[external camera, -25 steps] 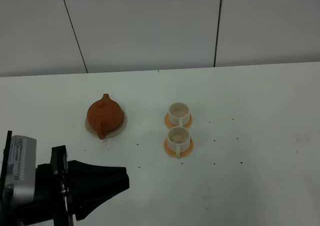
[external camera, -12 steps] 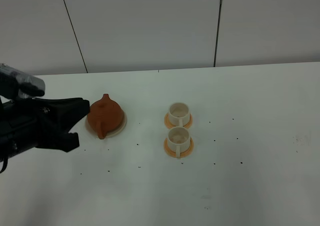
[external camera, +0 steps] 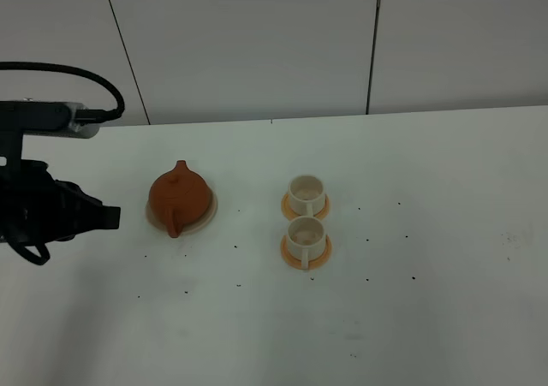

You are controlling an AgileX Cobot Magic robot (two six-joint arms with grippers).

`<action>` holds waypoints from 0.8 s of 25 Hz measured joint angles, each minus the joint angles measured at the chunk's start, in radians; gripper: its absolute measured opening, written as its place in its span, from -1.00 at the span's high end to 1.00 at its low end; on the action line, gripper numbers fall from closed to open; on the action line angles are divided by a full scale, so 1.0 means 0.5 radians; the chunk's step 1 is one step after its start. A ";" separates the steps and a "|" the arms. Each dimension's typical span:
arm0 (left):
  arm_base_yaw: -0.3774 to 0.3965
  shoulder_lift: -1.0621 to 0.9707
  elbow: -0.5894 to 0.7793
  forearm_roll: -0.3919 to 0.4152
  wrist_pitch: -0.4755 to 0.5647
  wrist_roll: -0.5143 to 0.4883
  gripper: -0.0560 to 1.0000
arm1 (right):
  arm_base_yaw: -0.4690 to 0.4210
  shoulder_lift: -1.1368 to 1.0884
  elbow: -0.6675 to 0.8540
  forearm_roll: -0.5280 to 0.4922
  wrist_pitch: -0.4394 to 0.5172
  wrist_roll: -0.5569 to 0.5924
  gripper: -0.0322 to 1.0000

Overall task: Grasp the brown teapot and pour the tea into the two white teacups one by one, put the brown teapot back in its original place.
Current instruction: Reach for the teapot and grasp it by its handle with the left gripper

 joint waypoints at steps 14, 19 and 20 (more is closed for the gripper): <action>-0.002 0.485 -0.926 0.178 0.771 -0.552 0.61 | 0.000 0.000 0.000 0.001 0.000 0.000 0.85; -0.021 0.833 -1.265 0.187 1.113 -0.636 0.61 | 0.000 0.000 0.000 0.001 0.000 0.000 0.85; -0.022 0.886 -1.339 0.187 1.171 -0.646 0.61 | 0.000 0.000 0.000 0.001 0.000 0.000 0.85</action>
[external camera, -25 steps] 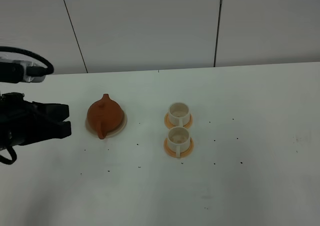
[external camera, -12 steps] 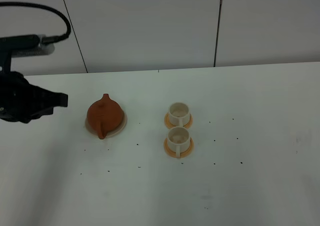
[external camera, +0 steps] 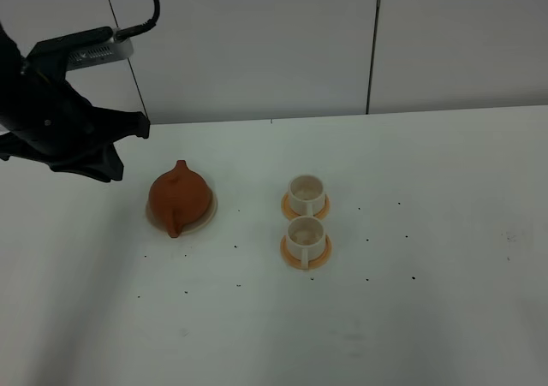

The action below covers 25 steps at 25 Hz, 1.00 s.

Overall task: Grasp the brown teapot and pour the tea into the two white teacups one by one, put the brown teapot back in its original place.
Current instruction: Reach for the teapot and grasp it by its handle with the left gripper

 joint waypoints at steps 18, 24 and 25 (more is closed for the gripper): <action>-0.207 0.556 -0.693 0.525 0.266 -0.100 0.36 | 0.000 0.000 0.000 0.004 0.000 0.000 0.81; -0.233 0.648 -0.695 0.515 0.266 -0.095 0.21 | 0.000 0.000 0.000 0.009 0.000 0.000 0.79; -0.239 0.668 -0.695 0.515 0.266 -0.095 0.20 | 0.000 0.000 0.000 0.009 0.000 0.000 0.79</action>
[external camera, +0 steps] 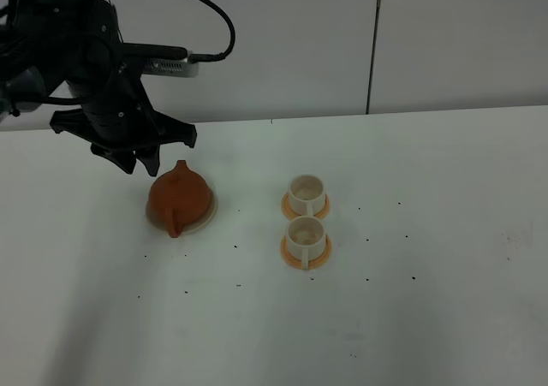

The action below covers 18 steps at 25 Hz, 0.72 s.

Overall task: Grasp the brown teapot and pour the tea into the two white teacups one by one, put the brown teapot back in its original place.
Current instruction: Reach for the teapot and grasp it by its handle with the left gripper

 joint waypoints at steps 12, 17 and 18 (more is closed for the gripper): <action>-0.015 0.201 0.000 -0.094 -0.002 -0.157 0.19 | 0.000 0.000 0.000 0.000 0.000 0.000 0.75; -0.015 0.221 0.000 -0.096 -0.002 -0.215 0.19 | 0.000 0.000 0.000 0.002 0.000 0.000 0.73; -0.015 0.221 0.000 -0.091 -0.002 -0.225 0.19 | 0.000 0.000 0.000 0.002 0.000 0.000 0.73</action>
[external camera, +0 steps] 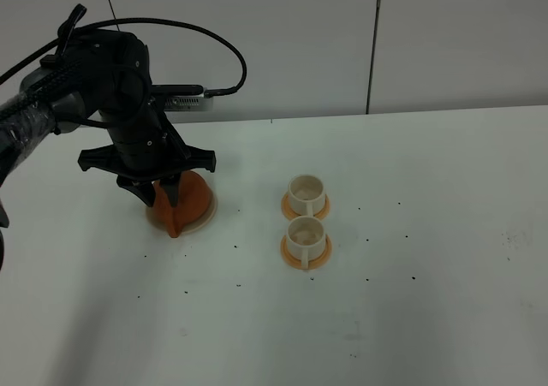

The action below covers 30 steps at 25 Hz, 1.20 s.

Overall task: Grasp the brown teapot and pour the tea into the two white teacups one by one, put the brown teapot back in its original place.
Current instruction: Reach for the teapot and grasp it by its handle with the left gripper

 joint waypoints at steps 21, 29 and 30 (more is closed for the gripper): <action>0.000 0.089 0.000 0.031 0.000 -0.067 0.18 | 0.000 0.000 0.000 0.000 0.000 0.000 0.68; 0.000 0.111 -0.002 0.024 0.000 -0.077 0.18 | 0.000 0.000 0.000 0.000 0.000 0.000 0.66; 0.000 0.121 -0.002 0.023 0.000 -0.079 0.18 | 0.000 0.000 0.000 0.000 0.000 0.000 0.66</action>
